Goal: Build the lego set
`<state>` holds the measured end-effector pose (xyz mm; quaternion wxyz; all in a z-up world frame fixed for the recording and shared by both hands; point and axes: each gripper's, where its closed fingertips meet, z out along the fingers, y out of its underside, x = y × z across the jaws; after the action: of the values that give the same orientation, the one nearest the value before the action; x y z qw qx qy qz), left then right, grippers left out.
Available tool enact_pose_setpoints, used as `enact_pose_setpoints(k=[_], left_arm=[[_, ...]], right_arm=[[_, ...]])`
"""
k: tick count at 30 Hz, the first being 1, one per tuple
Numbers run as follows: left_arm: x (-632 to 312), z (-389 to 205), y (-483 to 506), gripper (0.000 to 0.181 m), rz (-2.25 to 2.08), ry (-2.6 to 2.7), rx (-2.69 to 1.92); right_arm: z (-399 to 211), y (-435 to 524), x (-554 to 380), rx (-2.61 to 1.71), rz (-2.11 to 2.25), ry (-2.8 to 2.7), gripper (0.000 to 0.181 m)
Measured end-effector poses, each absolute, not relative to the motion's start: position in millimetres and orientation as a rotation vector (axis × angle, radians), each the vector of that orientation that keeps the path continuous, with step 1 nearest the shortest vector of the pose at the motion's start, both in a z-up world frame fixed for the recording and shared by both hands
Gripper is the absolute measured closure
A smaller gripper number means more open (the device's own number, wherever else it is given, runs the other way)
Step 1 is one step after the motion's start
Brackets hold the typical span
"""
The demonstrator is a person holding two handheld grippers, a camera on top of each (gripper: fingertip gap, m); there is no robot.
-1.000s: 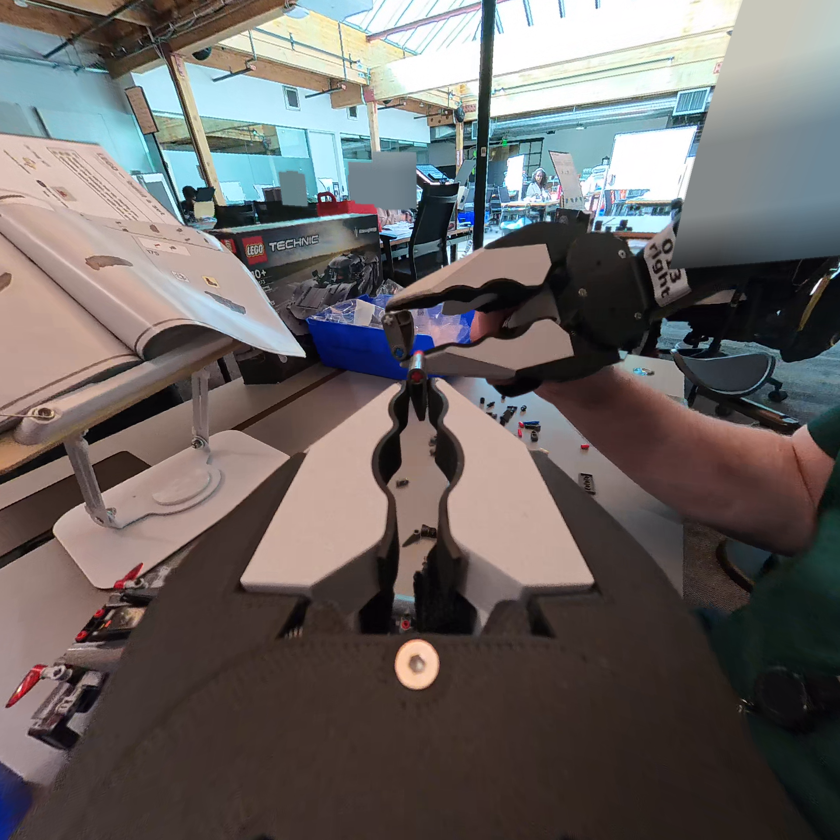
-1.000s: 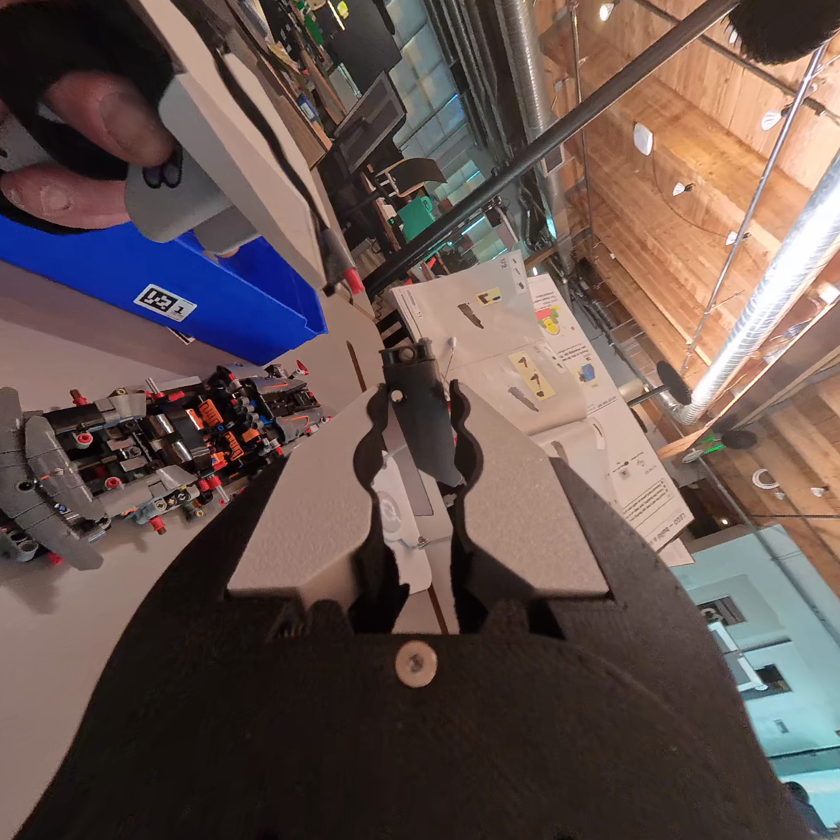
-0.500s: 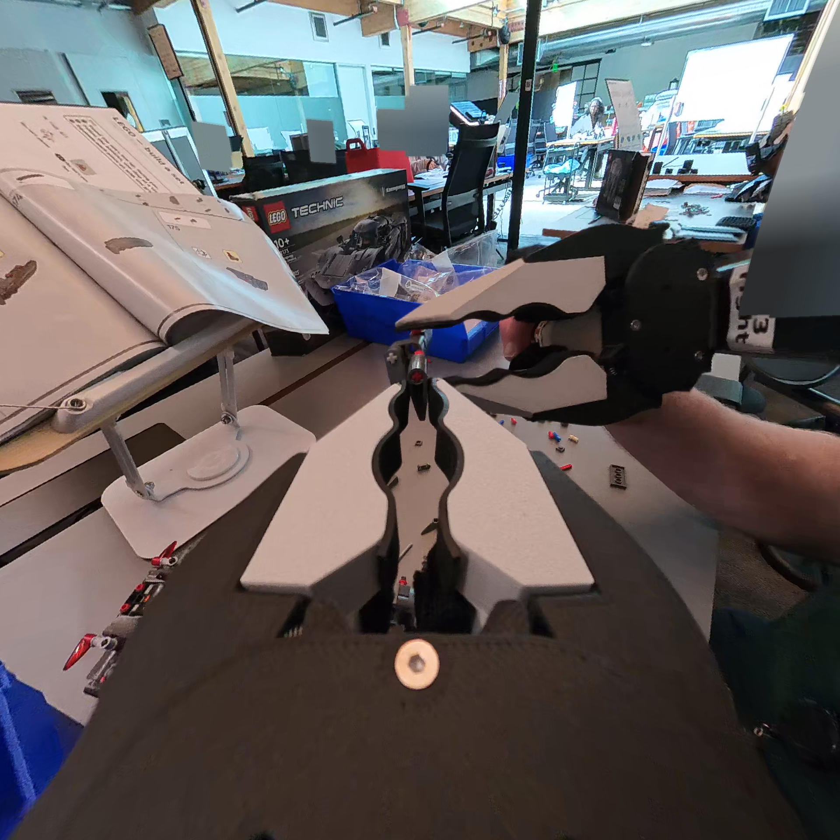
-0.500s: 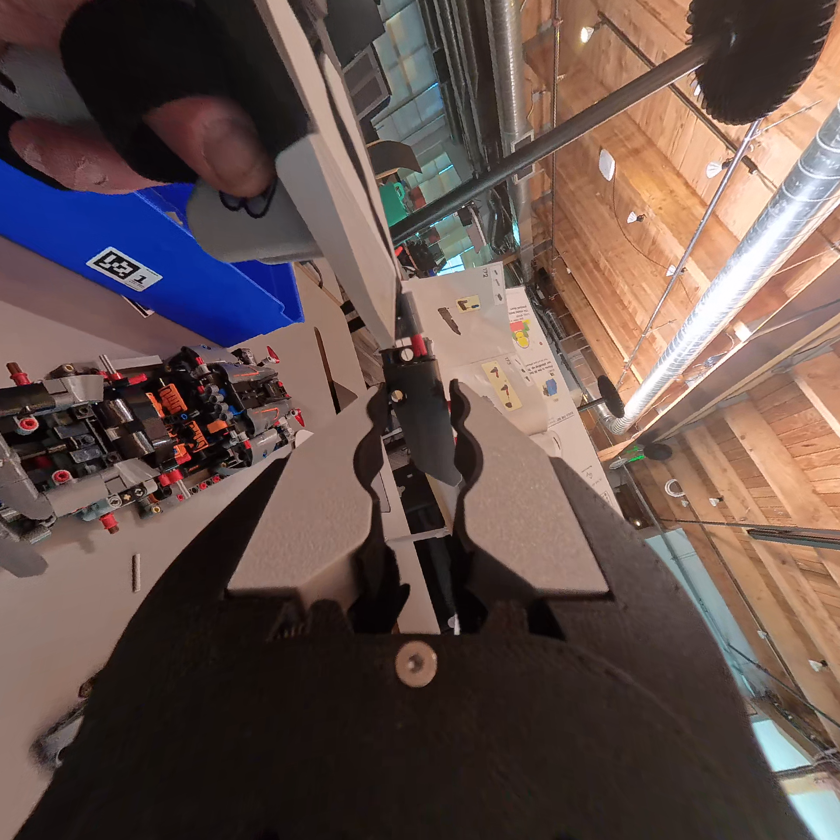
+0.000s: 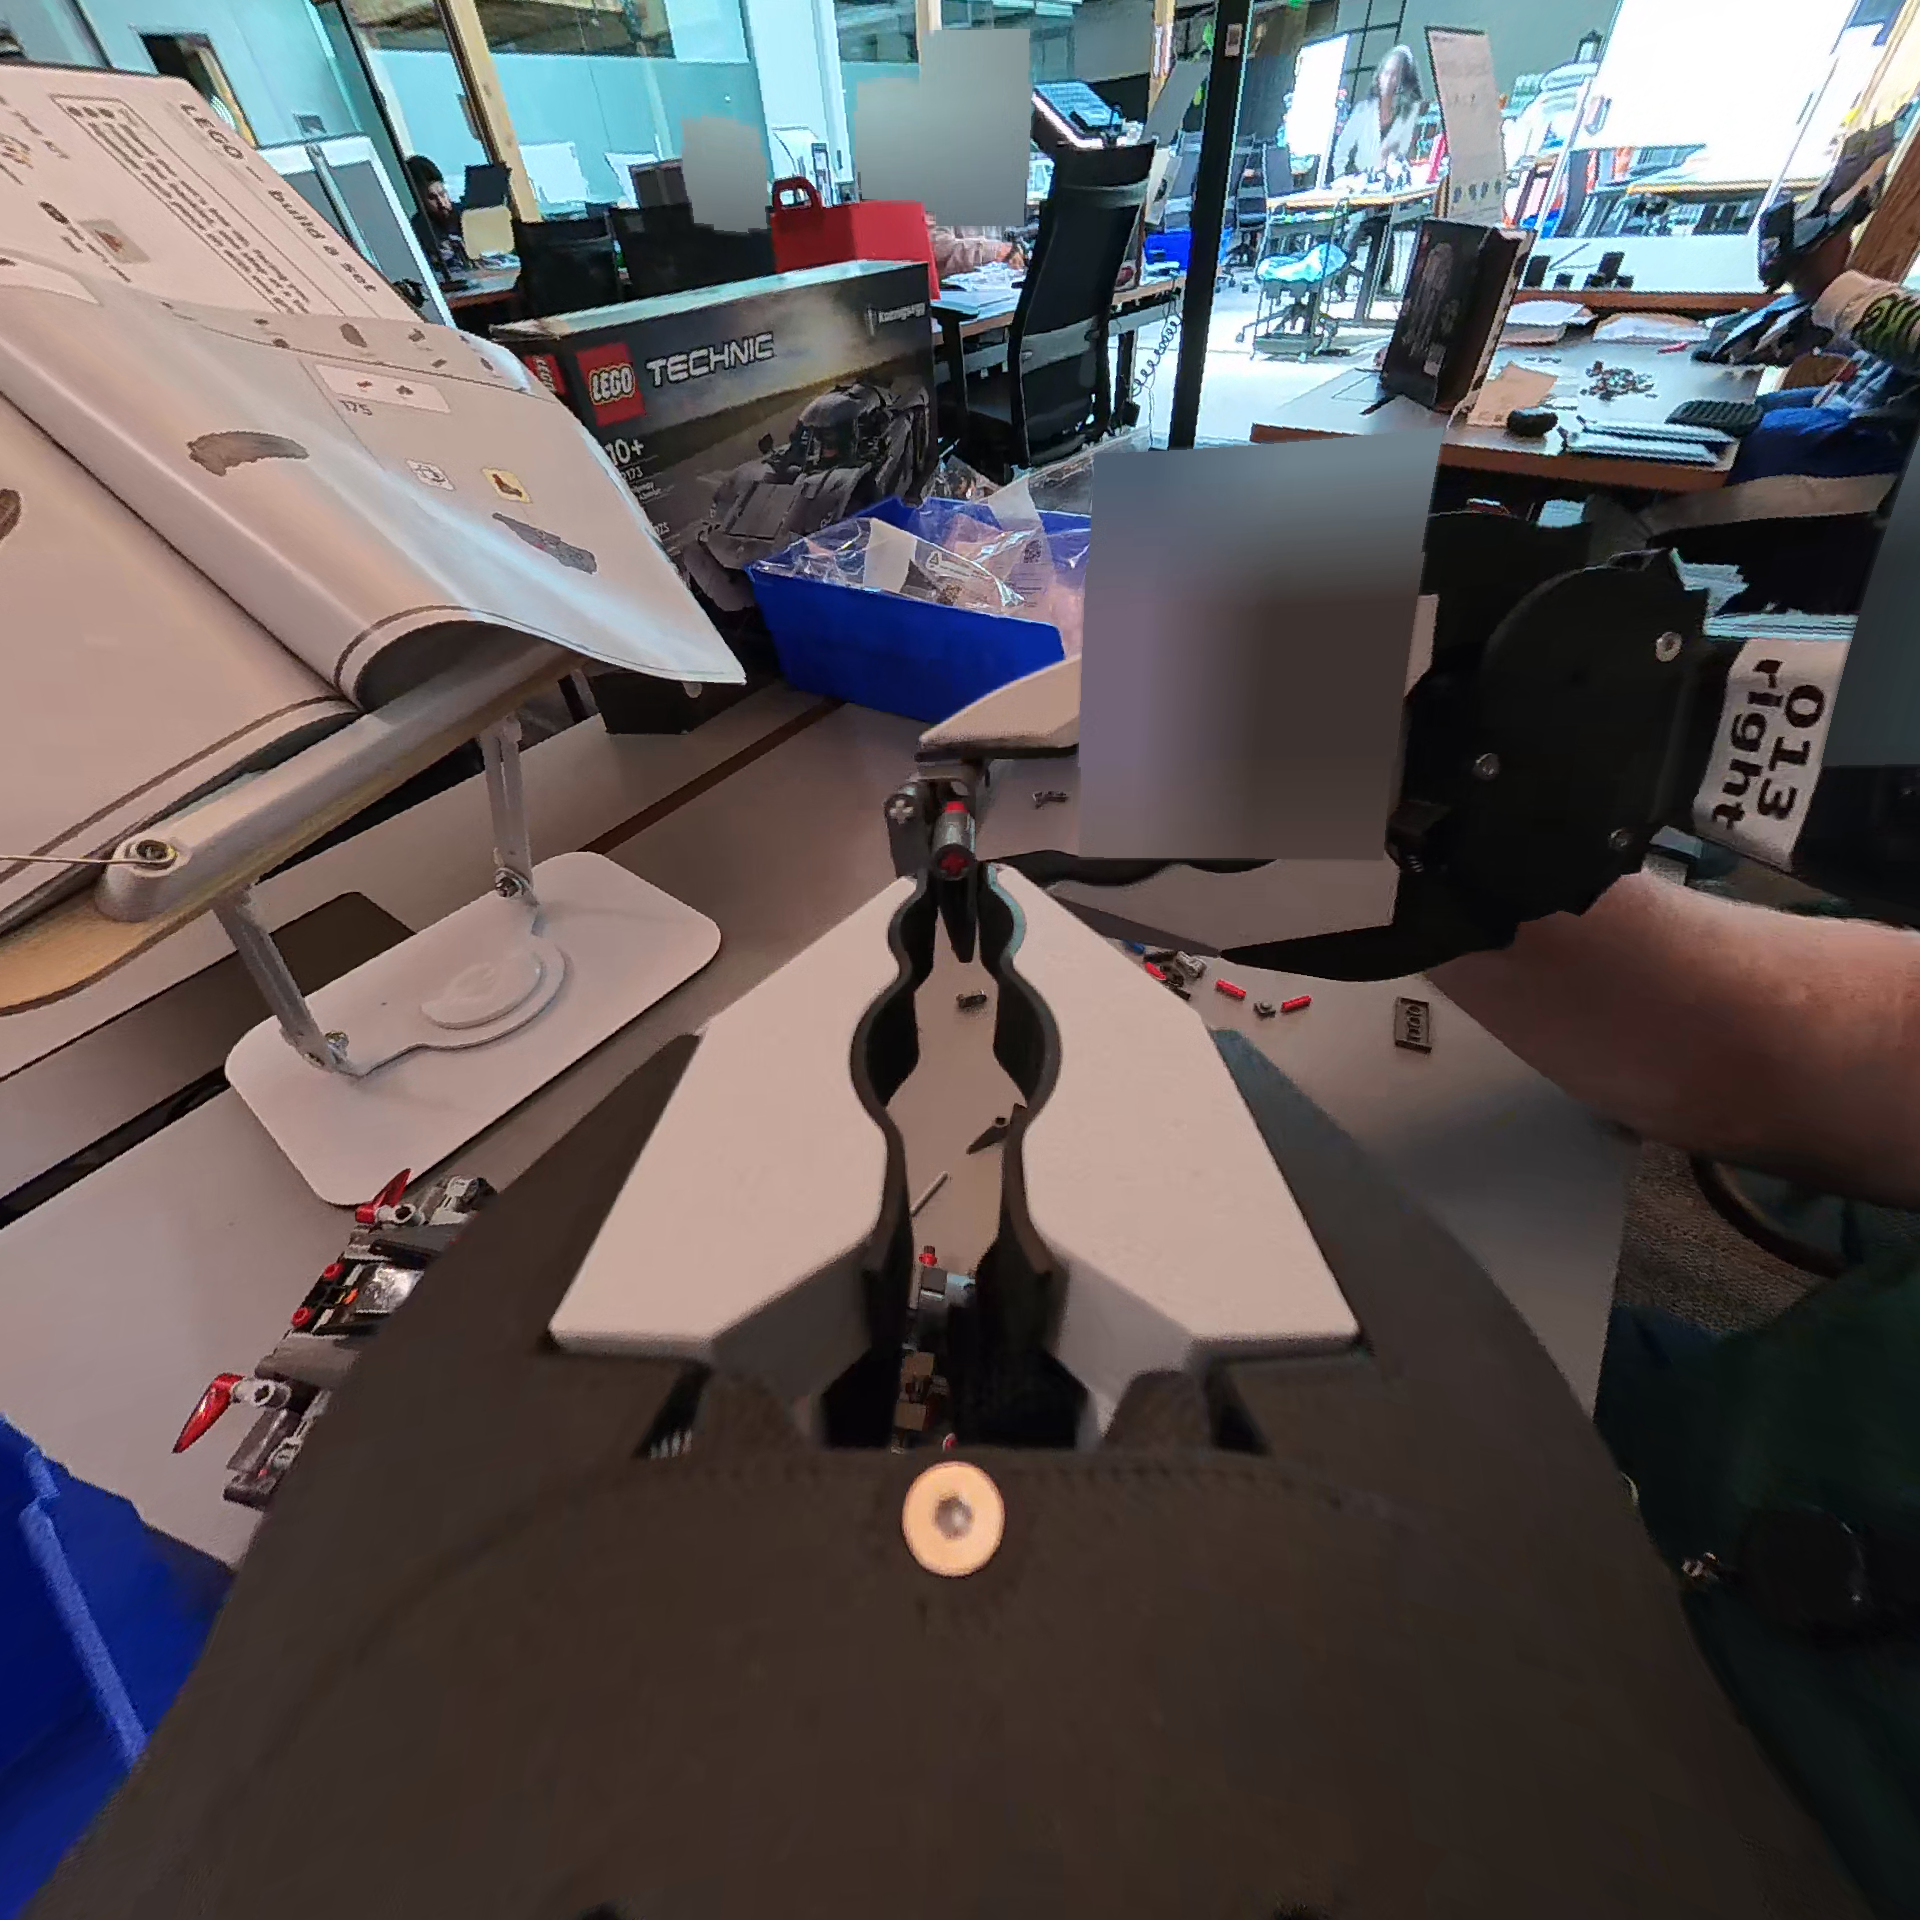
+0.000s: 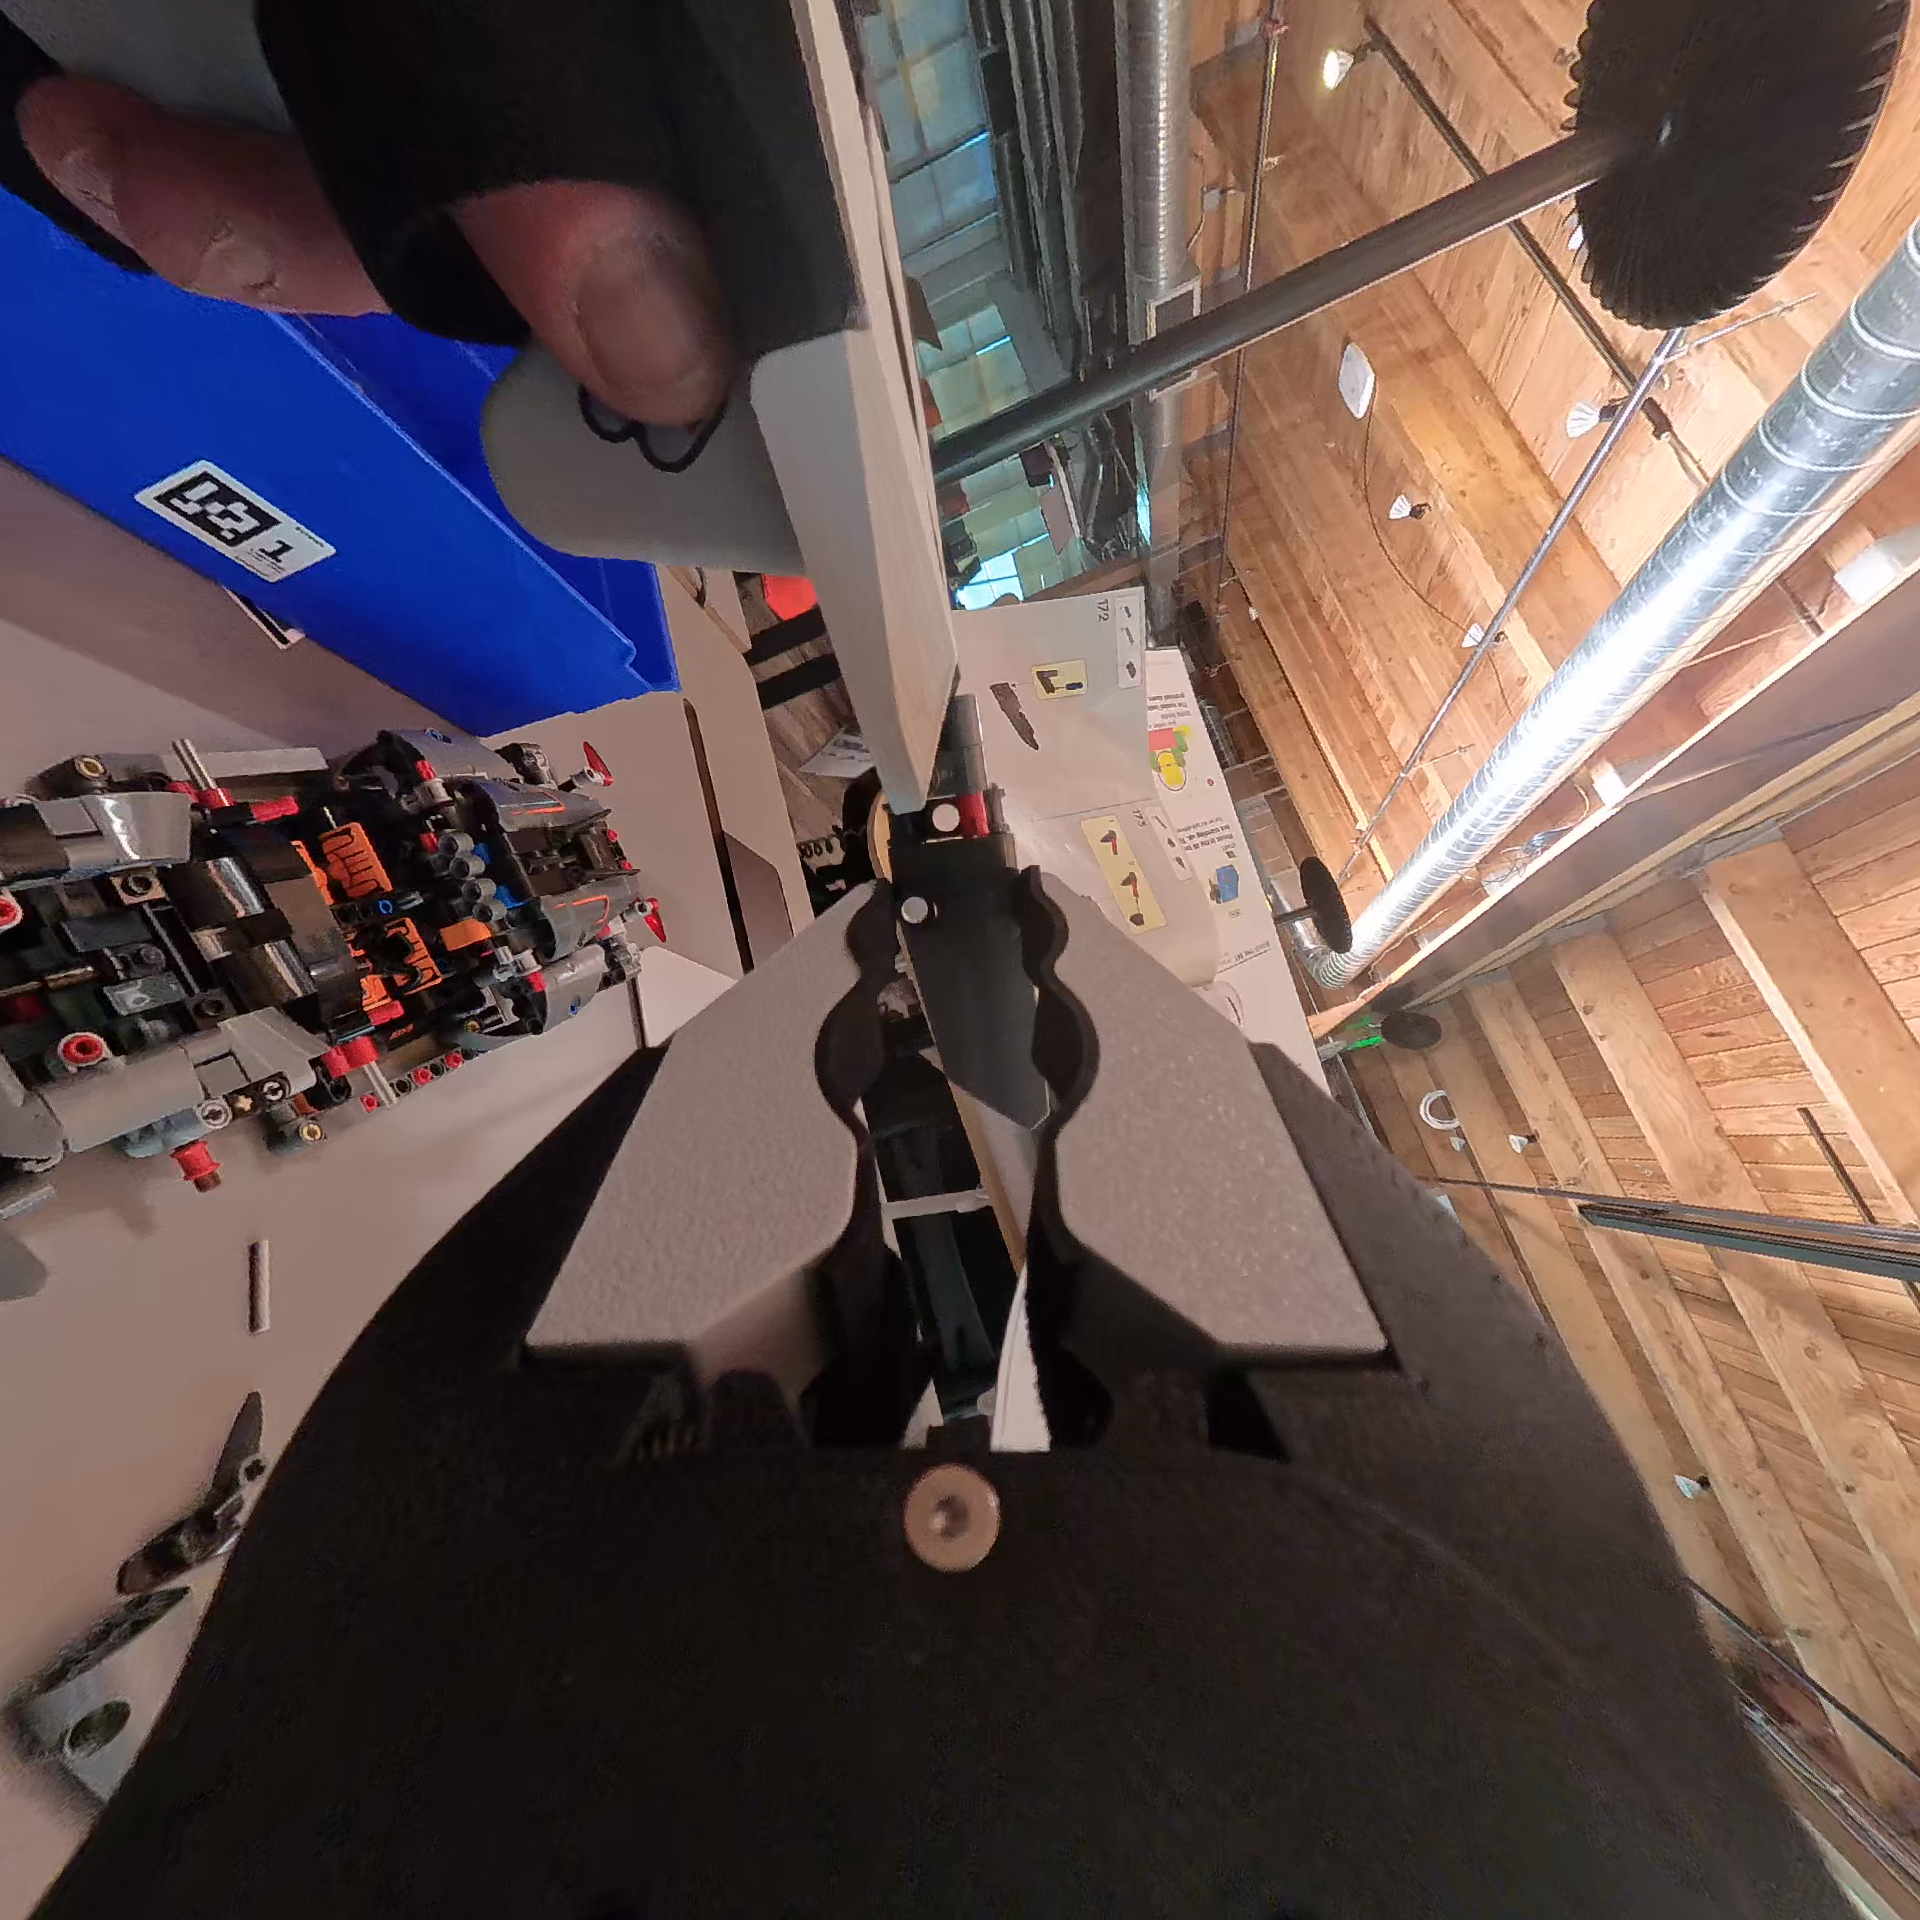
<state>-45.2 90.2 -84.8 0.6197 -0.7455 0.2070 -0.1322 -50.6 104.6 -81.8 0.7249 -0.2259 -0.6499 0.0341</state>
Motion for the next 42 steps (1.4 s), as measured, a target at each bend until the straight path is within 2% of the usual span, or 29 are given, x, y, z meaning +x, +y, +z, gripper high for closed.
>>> enact_pose_setpoints(k=[14, 22, 42], left_arm=[[-45, -86, 83, 0.176, -0.4, 0.599, -1.801], [-38, -80, 74, 0.176, -0.603, 0.657, -1.804], [-44, -82, 87, 0.174, -0.28, 0.601, -1.811]], right_arm=[[-84, 94, -47, -0.48, 0.167, -1.459, 0.16], [-79, 88, -42, -0.472, 0.229, -1.457, 0.16], [-81, 90, -42, -0.507, 0.252, -1.449, 0.159]])
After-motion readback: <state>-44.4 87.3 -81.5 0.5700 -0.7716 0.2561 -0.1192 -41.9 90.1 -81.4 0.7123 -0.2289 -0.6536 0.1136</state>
